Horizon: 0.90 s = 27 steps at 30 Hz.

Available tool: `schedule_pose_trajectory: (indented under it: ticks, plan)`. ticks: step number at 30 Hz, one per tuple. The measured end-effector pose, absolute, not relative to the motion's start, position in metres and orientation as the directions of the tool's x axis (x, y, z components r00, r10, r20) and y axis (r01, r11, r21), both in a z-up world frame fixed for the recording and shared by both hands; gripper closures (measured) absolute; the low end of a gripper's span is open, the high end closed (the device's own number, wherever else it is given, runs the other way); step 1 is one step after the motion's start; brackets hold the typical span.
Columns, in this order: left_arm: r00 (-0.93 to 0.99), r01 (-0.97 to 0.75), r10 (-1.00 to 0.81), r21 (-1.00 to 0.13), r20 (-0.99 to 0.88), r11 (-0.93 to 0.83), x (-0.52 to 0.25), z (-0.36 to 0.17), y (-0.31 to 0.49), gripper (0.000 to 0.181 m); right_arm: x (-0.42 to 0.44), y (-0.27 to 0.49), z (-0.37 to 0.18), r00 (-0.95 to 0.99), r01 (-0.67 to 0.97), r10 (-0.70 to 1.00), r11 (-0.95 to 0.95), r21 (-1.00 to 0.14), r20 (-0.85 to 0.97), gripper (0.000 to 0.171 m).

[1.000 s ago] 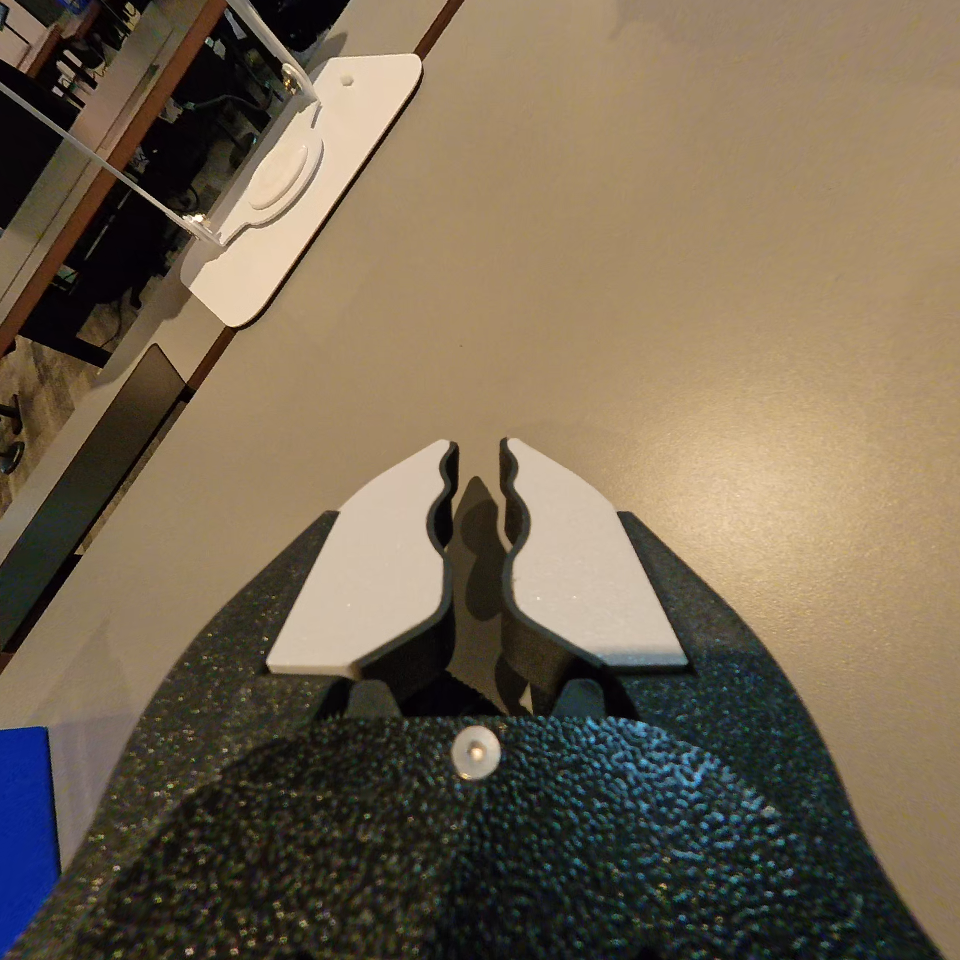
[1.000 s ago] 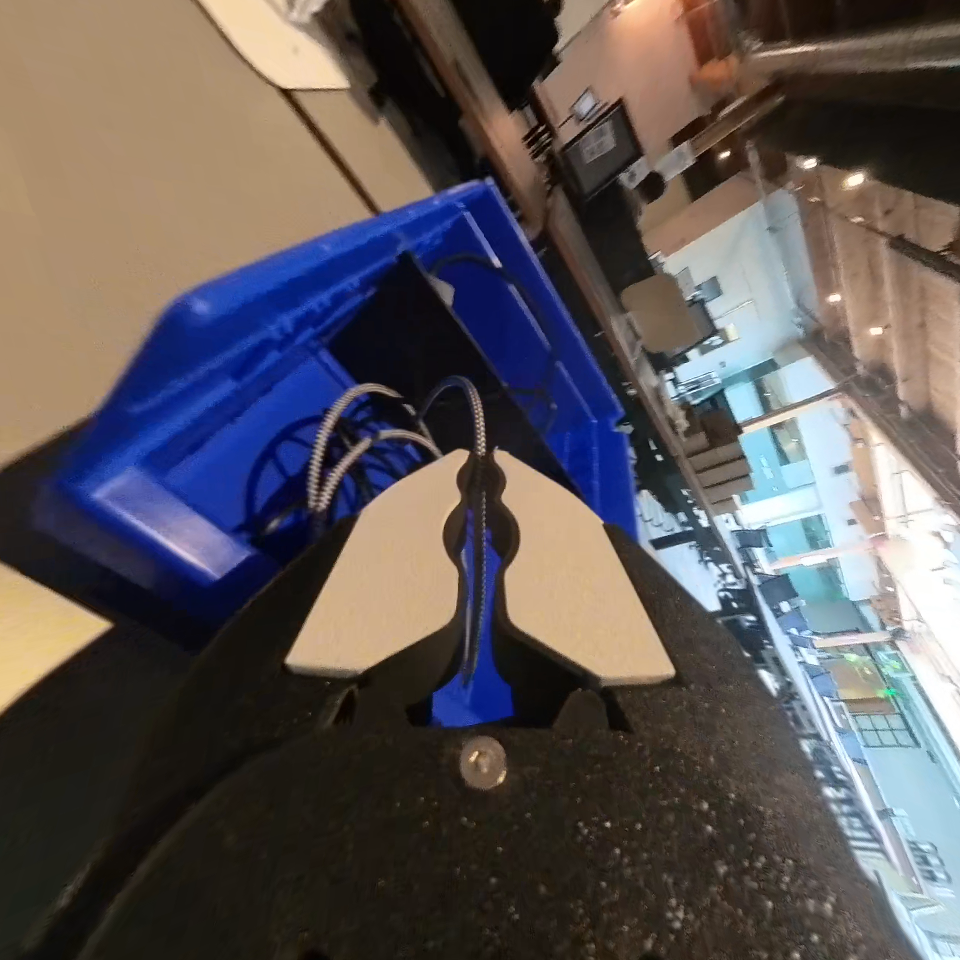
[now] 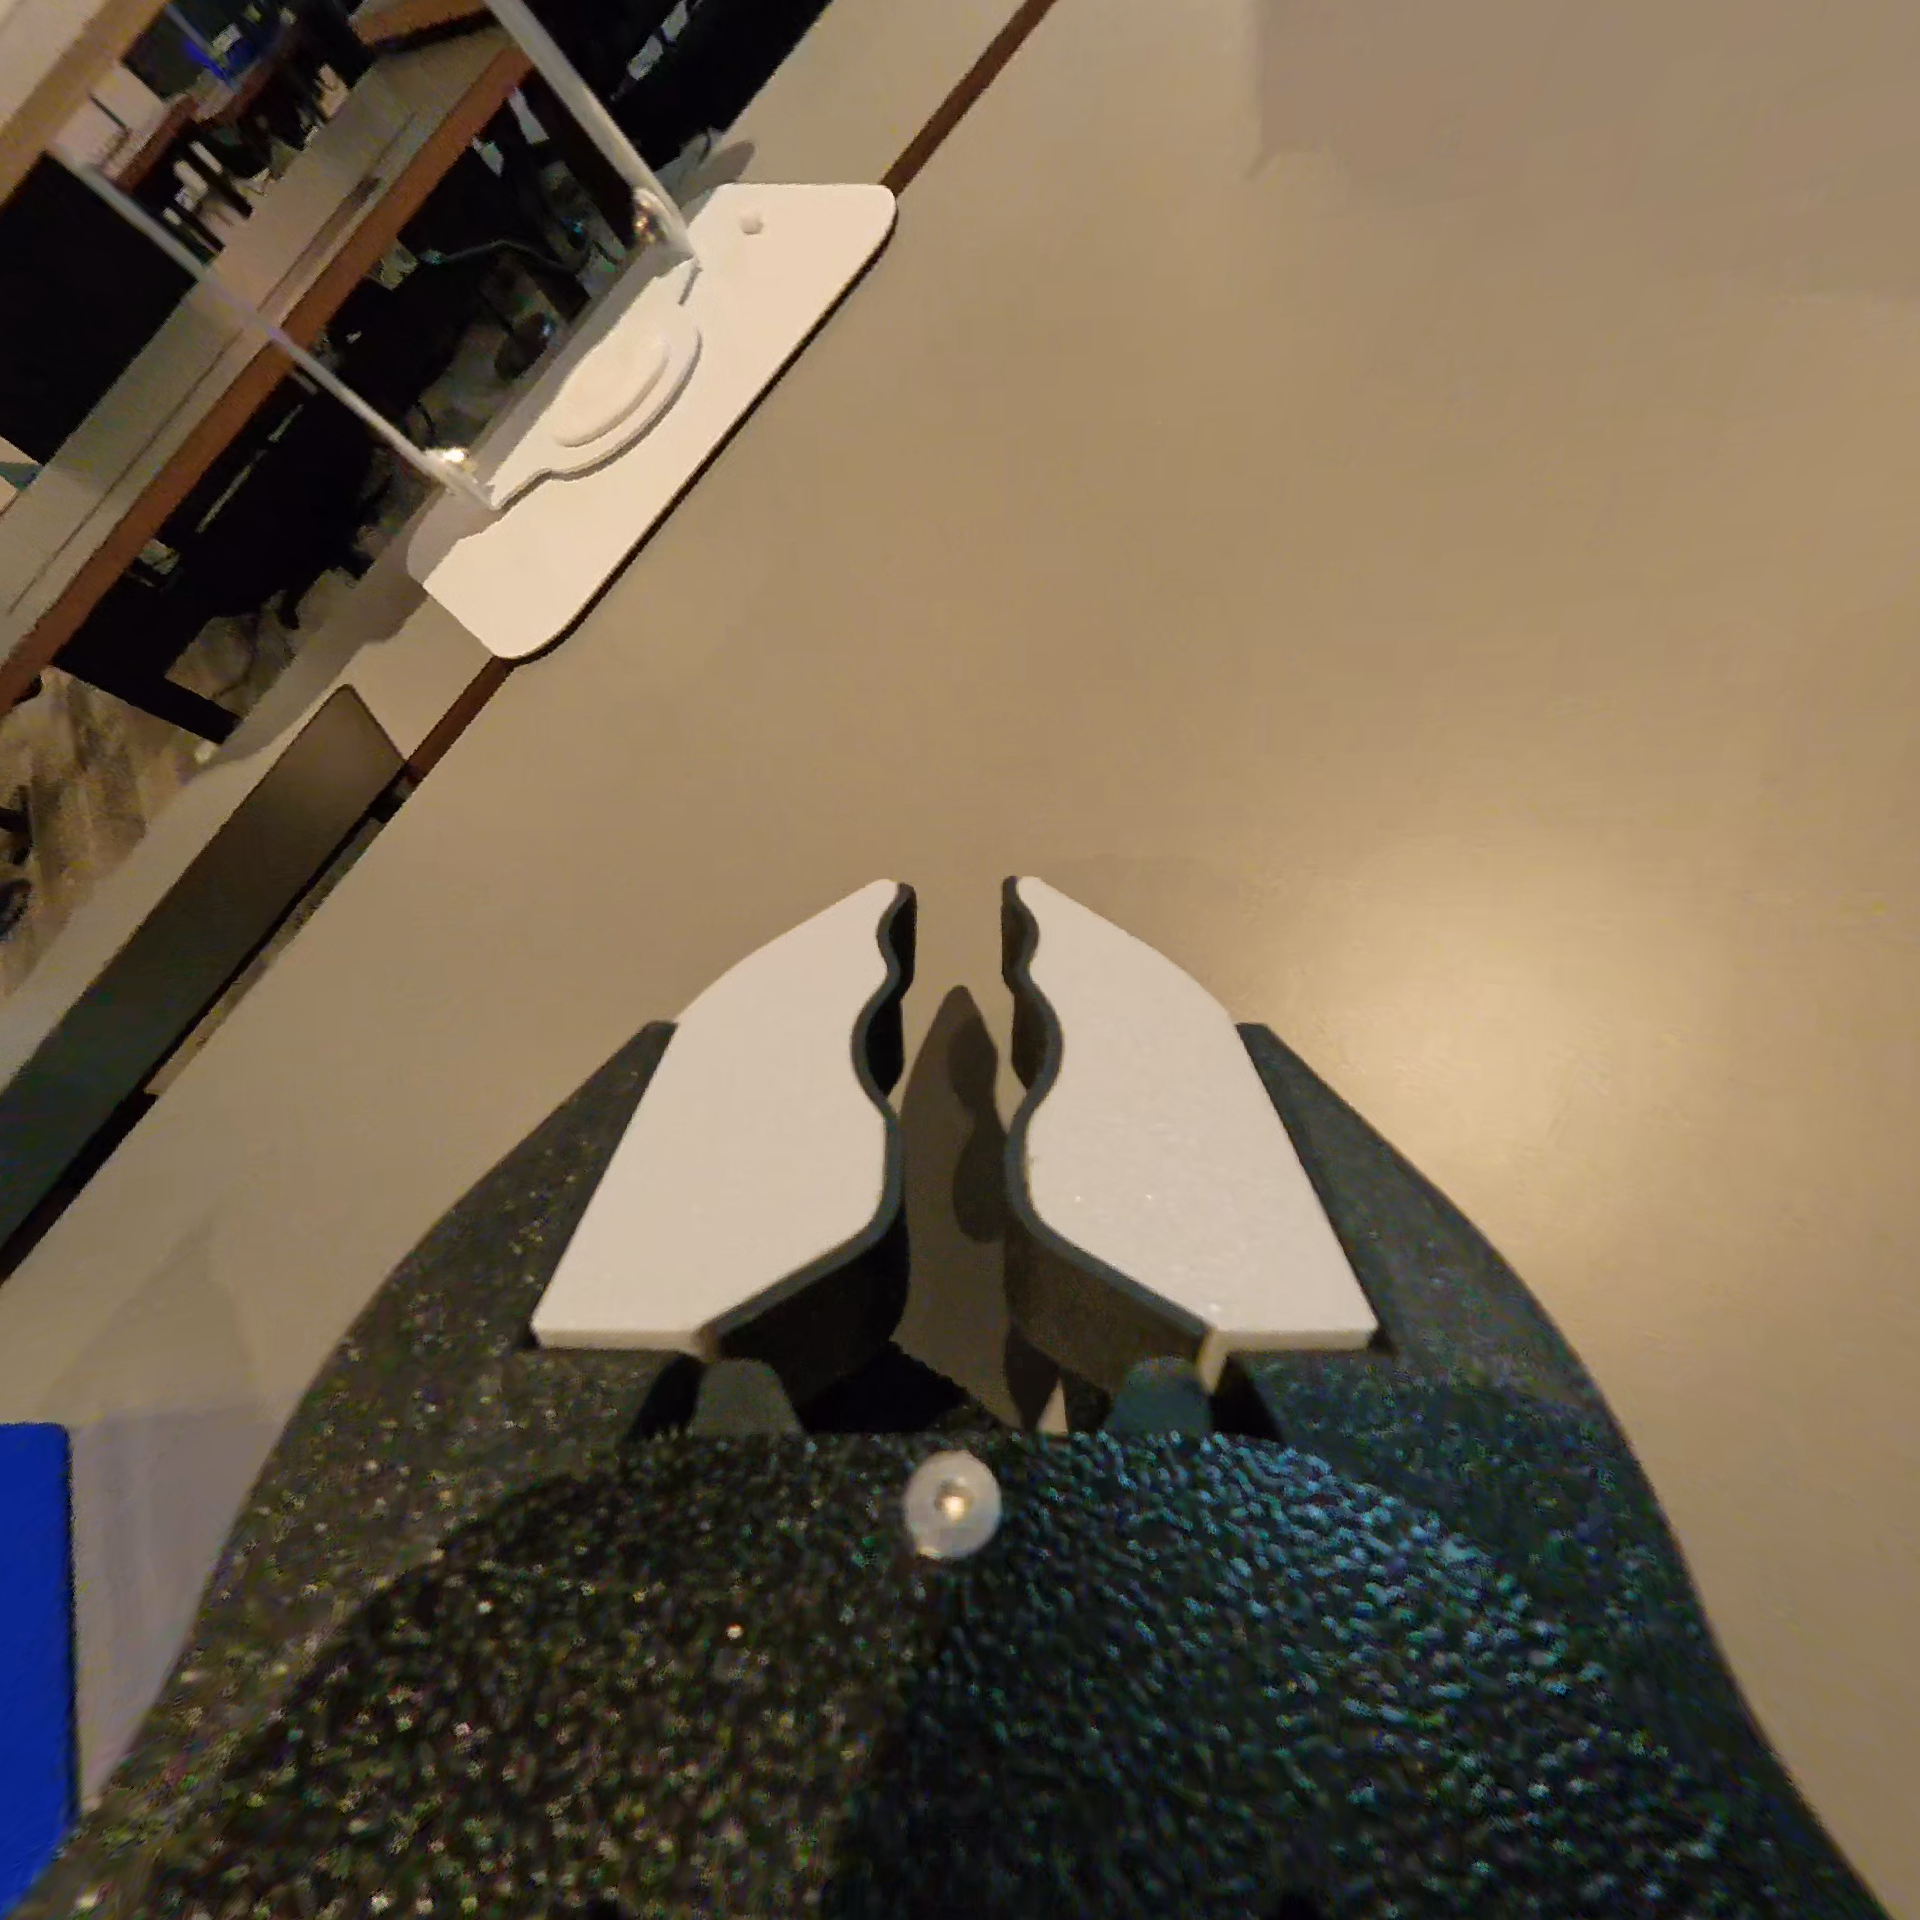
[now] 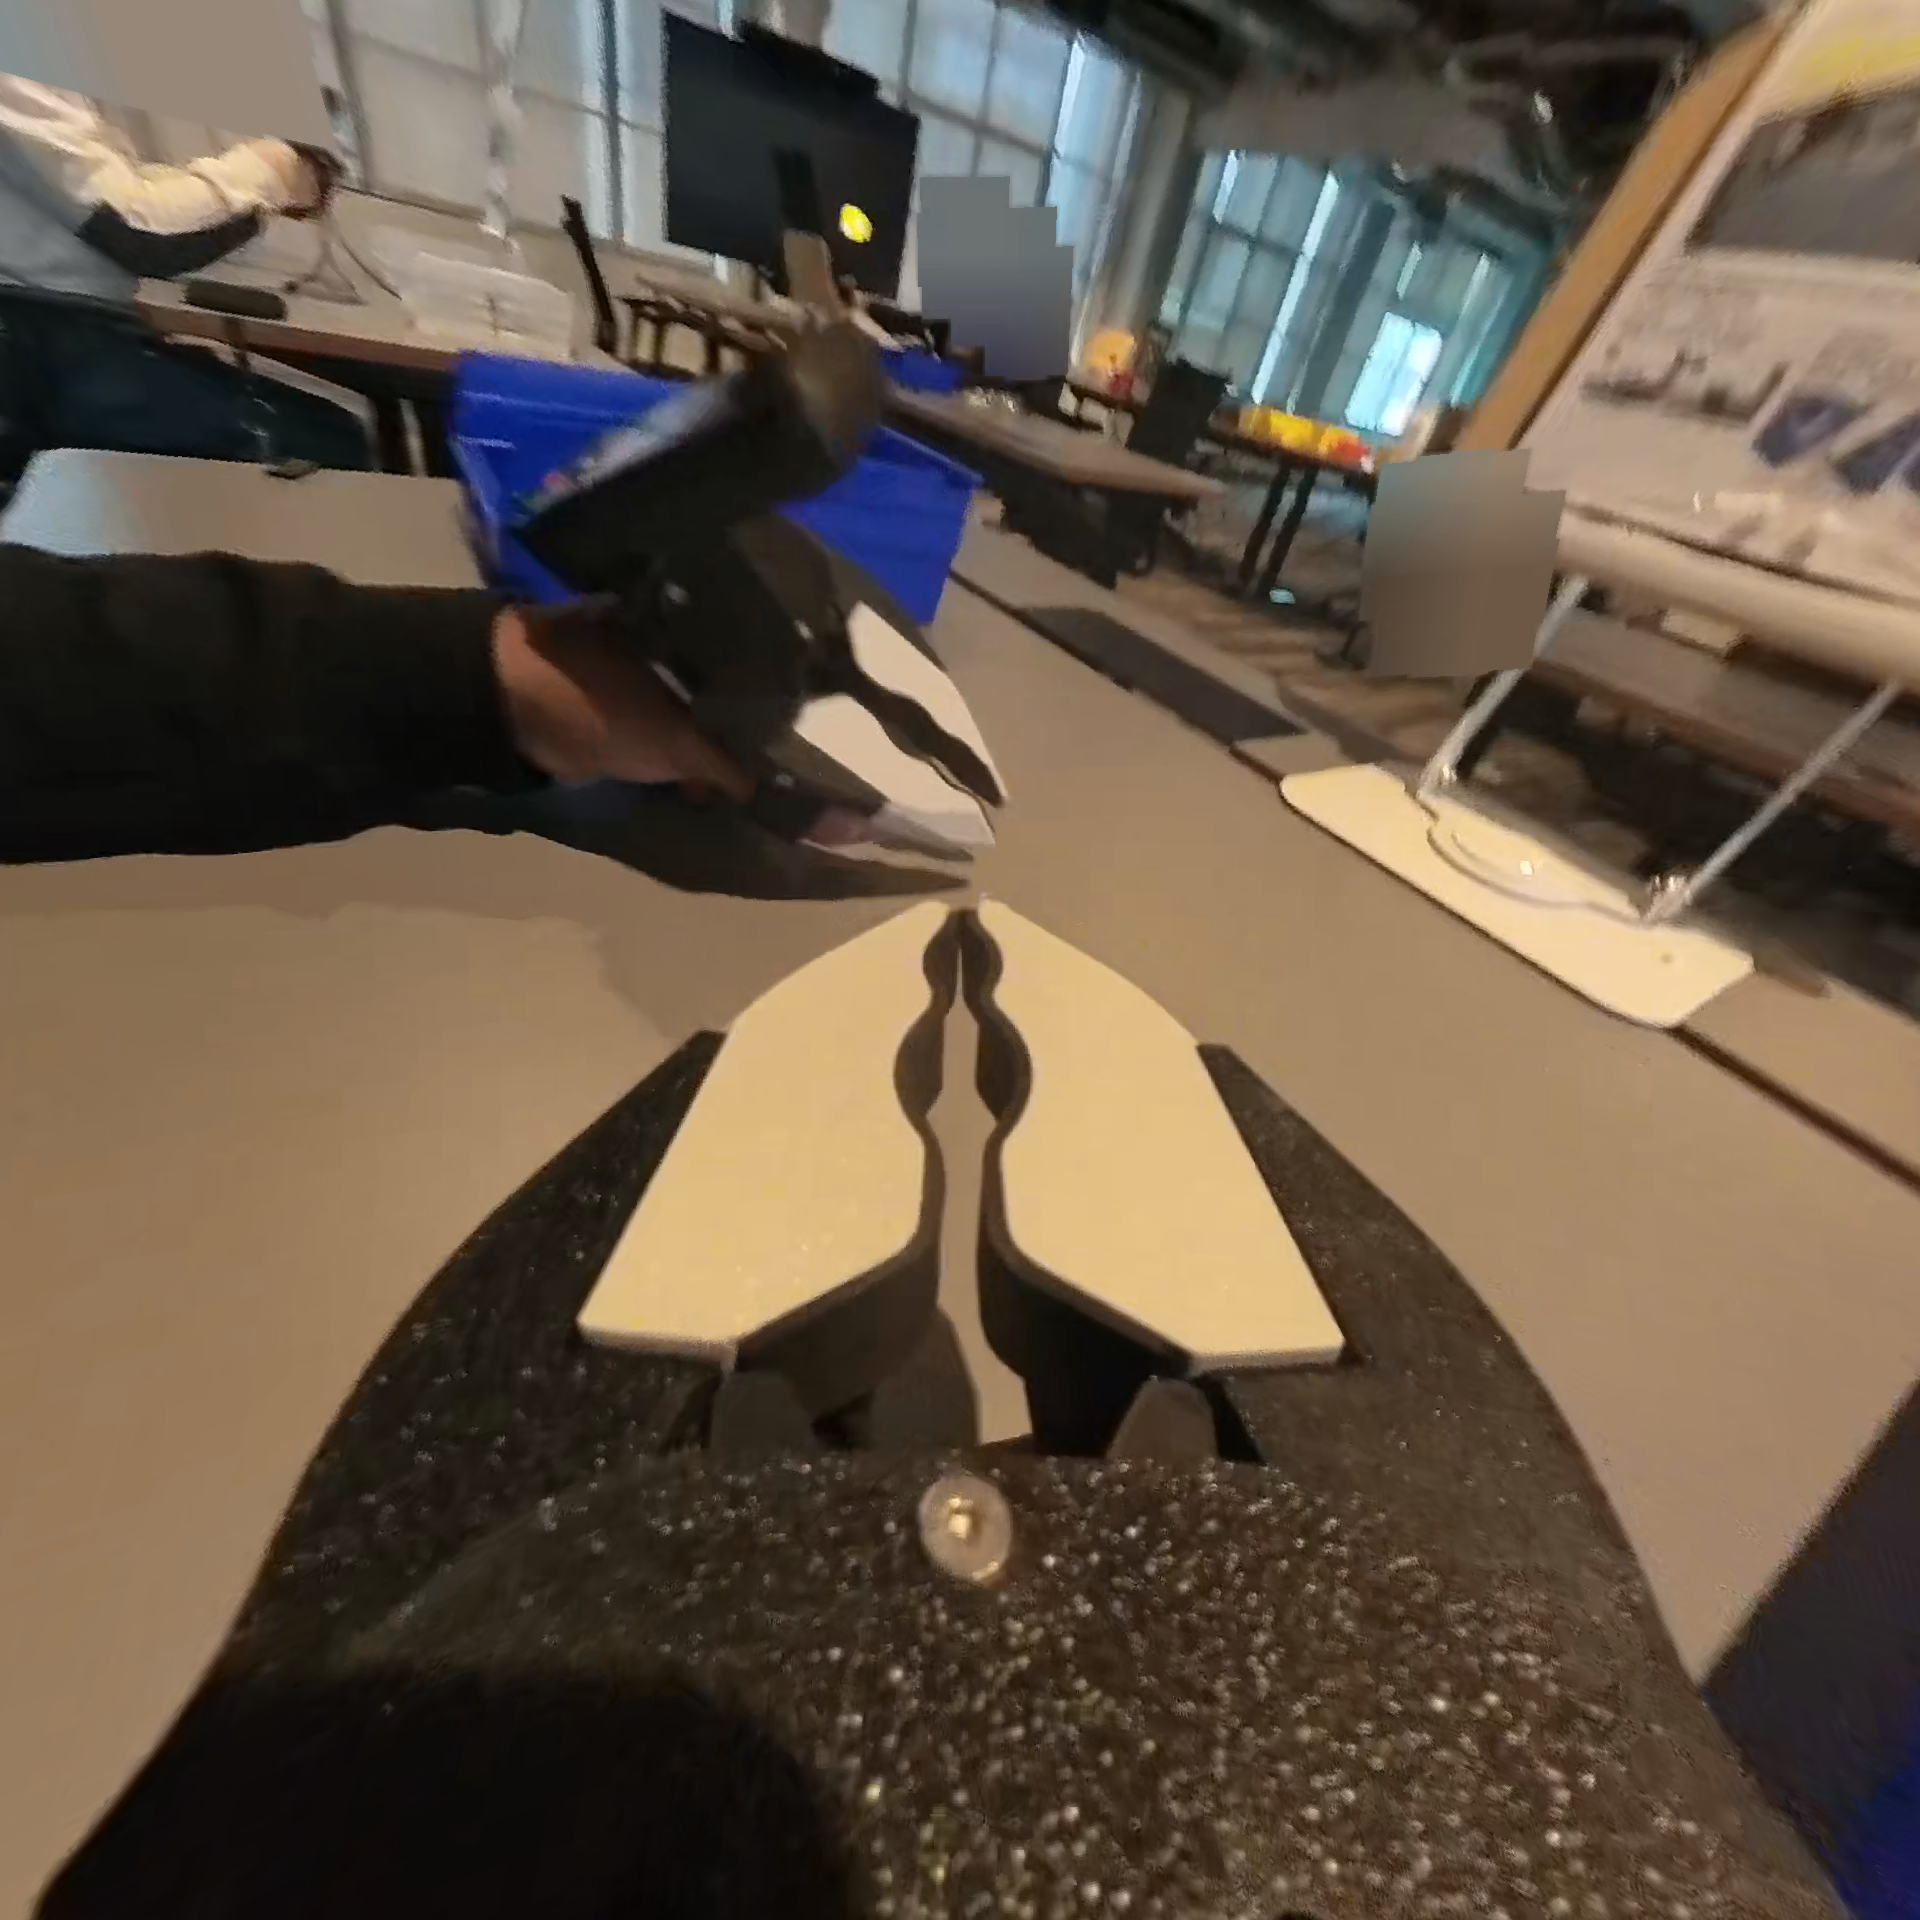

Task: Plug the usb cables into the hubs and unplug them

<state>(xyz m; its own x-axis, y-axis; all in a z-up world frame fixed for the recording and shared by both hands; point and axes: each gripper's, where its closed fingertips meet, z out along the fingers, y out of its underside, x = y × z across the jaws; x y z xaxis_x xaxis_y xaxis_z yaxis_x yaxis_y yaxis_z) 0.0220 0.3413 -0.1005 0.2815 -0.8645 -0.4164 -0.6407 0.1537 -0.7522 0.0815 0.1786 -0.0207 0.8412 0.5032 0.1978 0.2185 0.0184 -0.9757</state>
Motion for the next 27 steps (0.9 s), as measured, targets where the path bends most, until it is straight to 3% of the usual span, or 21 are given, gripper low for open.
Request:
schedule_pose_trajectory:
  ticks: [6,10,14,17,21,24,27]
  plan:
    - [0.396,-0.475,-0.903,-0.879,-0.166,-0.046,-0.004,-0.081,0.347,0.177,0.110,0.213,-0.042,0.919,0.048,0.394,-0.187,-0.981,-0.031,0.171]
    - [0.465,-0.423,-0.881,-0.897,-0.092,-0.129,-0.035,-0.067,0.367,0.181,0.117,0.215,-0.045,0.920,-0.001,0.381,-0.221,-0.975,-0.087,0.171]
    - [0.613,-0.305,-0.785,-0.942,-0.084,-0.137,-0.087,0.000,0.406,0.181,0.116,0.208,-0.045,0.917,0.027,0.395,-0.212,-0.977,-0.061,0.171]
    - [0.738,-0.285,-0.672,-0.933,-0.066,-0.221,-0.156,0.041,0.445,0.167,0.119,0.205,-0.043,0.917,0.015,0.392,-0.205,-0.979,-0.068,0.171]
    - [0.887,-0.362,-0.435,-0.818,-0.154,-0.447,-0.277,0.022,0.502,0.153,0.119,0.203,-0.043,0.915,0.009,0.397,-0.207,-0.978,-0.075,0.171]
    - [0.902,-0.429,-0.368,-0.556,-0.225,-0.711,-0.343,-0.043,0.517,0.138,0.117,0.204,-0.046,0.913,0.022,0.403,-0.222,-0.975,-0.071,0.171]
    - [0.892,-0.452,-0.404,-0.371,-0.203,-0.811,-0.362,-0.090,0.518,0.127,0.115,0.204,-0.047,0.910,0.038,0.411,-0.227,-0.973,-0.060,0.171]
